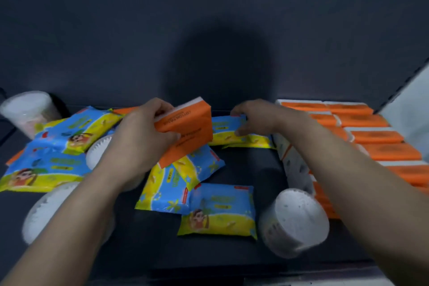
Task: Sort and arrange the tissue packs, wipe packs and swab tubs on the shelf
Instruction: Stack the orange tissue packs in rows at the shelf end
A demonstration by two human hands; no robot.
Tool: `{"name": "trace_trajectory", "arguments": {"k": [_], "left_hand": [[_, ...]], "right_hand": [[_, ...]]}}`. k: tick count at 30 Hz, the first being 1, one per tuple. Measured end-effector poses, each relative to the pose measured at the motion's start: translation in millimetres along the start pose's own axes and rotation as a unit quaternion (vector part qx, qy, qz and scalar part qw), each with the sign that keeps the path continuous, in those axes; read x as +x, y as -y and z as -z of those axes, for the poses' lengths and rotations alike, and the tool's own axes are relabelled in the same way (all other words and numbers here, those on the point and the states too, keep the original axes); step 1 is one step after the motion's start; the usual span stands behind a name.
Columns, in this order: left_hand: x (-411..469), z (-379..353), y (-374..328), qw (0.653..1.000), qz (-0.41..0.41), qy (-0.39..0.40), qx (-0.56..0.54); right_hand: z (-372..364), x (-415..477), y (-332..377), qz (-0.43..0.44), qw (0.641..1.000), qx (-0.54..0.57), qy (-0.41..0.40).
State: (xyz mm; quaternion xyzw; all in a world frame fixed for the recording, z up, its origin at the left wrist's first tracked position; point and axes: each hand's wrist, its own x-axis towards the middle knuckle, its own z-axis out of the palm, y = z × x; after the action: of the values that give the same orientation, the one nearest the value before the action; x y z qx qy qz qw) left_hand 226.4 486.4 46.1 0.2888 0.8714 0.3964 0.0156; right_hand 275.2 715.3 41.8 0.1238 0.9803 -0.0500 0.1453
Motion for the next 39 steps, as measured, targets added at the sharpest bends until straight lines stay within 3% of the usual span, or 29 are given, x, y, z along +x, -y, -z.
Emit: {"name": "trace_trajectory", "arguments": {"k": [10, 25, 32, 39], "left_hand": [[2.3, -7.9, 5.6, 0.996, 0.089, -0.021, 0.000], [7.5, -16.3, -7.4, 0.996, 0.079, -0.017, -0.043], [12.6, -10.5, -4.4, 0.998, 0.065, -0.019, -0.016], [24.9, -9.0, -8.6, 0.996, 0.038, -0.080, -0.032]], "right_hand": [[-8.4, 49.3, 9.1, 0.039, 0.993, -0.074, 0.082], [-13.3, 37.3, -12.9, -0.009, 0.988, -0.026, 0.151], [-8.5, 35.2, -14.7, 0.015, 0.995, 0.055, 0.083], [29.2, 15.1, -22.7, 0.014, 0.987, 0.089, -0.131]]}}
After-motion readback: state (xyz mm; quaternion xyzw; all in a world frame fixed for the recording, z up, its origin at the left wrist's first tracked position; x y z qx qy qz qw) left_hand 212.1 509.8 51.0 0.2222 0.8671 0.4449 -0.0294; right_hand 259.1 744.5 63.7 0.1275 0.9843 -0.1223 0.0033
